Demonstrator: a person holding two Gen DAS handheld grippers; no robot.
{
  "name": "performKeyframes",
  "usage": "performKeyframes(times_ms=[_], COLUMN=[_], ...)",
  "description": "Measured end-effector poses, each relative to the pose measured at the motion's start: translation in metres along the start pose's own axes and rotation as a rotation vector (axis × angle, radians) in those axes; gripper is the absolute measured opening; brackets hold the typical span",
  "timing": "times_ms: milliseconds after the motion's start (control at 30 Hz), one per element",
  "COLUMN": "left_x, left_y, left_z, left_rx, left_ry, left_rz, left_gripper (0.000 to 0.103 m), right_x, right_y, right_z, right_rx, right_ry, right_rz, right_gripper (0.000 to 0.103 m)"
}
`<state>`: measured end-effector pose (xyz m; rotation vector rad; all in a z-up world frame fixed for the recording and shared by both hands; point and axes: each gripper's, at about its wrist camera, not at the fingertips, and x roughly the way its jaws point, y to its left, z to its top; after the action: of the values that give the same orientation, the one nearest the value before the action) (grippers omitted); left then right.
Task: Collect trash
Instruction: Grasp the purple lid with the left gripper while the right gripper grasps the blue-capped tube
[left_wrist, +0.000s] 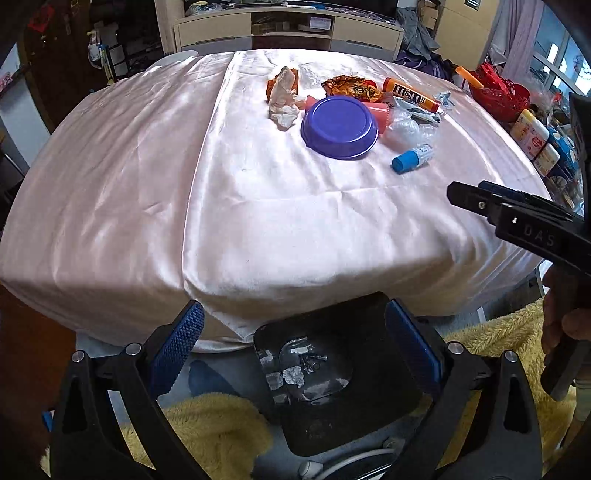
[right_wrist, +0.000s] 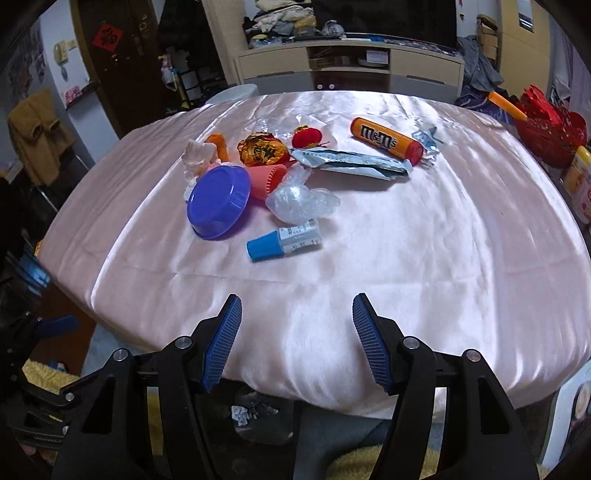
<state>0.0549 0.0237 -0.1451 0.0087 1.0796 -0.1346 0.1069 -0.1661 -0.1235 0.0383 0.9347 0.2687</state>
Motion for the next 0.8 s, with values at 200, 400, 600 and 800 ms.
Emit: performKeyframes(times_ms=[200, 400, 600, 800], left_x=[0.014, 0.024, 0.036, 0.063], left_y=[-0.002, 0.000, -0.003, -0.015], left_z=[0.020, 0.038, 0.062, 0.091], left_rx=[-0.003, -0.007, -0.003, 0.002], left_ry=[0.011, 0.017, 0.013, 0.012], left_rz=[-0.018, -0.017, -0.023, -0.049], left_gripper=[0.093, 0.093, 0.093, 0.093], right_x=[0.031, 0.050, 0.052, 0.049], right_y=[0.009, 0.015, 0.004, -0.032], right_z=[0.015, 0.028, 0.035, 0.044], right_rx=[-0.041, -0.094, -0.085, 0.034], right_ry=[0.028, 0.016, -0.006, -0.004], right_rz=[-0.006, -0.031, -0.049, -0.021], right_gripper=[0.072, 0.073, 0.059, 0.059])
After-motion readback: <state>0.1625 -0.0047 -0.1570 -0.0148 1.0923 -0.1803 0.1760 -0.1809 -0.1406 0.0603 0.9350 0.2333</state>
